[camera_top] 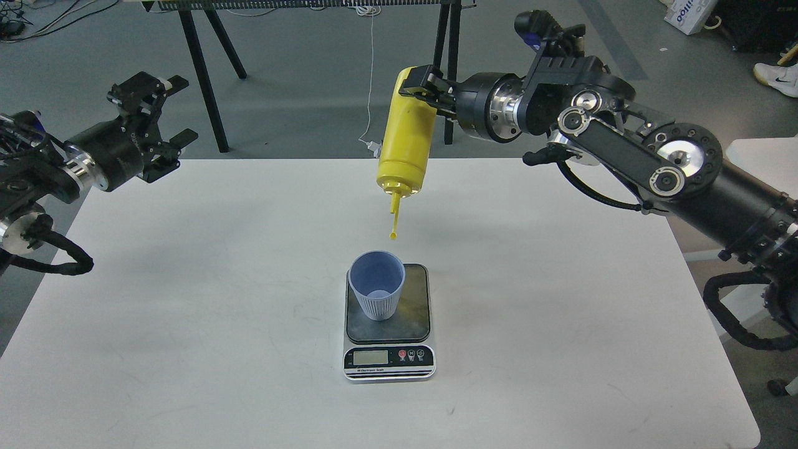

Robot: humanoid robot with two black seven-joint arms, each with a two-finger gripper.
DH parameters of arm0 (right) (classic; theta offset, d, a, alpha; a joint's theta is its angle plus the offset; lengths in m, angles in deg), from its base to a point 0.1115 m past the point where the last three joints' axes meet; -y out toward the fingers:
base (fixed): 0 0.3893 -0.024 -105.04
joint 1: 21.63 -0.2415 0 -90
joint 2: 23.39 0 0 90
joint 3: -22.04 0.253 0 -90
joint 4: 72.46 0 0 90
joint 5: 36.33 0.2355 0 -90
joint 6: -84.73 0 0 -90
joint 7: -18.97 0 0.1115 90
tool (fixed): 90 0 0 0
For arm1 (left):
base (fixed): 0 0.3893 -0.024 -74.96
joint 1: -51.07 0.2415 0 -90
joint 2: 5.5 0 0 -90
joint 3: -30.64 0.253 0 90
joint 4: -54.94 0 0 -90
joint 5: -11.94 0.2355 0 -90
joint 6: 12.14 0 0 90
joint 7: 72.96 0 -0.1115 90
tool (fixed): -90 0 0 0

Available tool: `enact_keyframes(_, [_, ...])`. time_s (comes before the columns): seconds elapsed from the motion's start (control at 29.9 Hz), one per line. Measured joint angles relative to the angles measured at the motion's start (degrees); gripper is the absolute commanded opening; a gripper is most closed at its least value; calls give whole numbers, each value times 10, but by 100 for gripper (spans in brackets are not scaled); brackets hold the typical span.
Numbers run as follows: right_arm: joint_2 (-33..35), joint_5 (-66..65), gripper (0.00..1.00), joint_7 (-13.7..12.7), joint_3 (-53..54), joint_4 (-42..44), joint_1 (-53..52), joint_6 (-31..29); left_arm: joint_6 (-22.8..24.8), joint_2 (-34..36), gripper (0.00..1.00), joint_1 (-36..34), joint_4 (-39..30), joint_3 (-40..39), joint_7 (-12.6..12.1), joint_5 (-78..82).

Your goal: Pour seasoning into cup on scale with both arms

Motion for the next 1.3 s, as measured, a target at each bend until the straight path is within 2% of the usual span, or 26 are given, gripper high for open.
enact_keyframes(0.27, [-31,-33,5,0,-7,10,-10,1,0,-2,99,1,0,0,8,1])
enact_keyframes(0.87, [-61,-34,6,11,-110,26,-70,7,0,-2,99,6,0,2,21,2])
enact_keyframes(1.3, [-79,-33,5,10,-109,51,-77,10,0,-2,99,6,0,2,27,1])
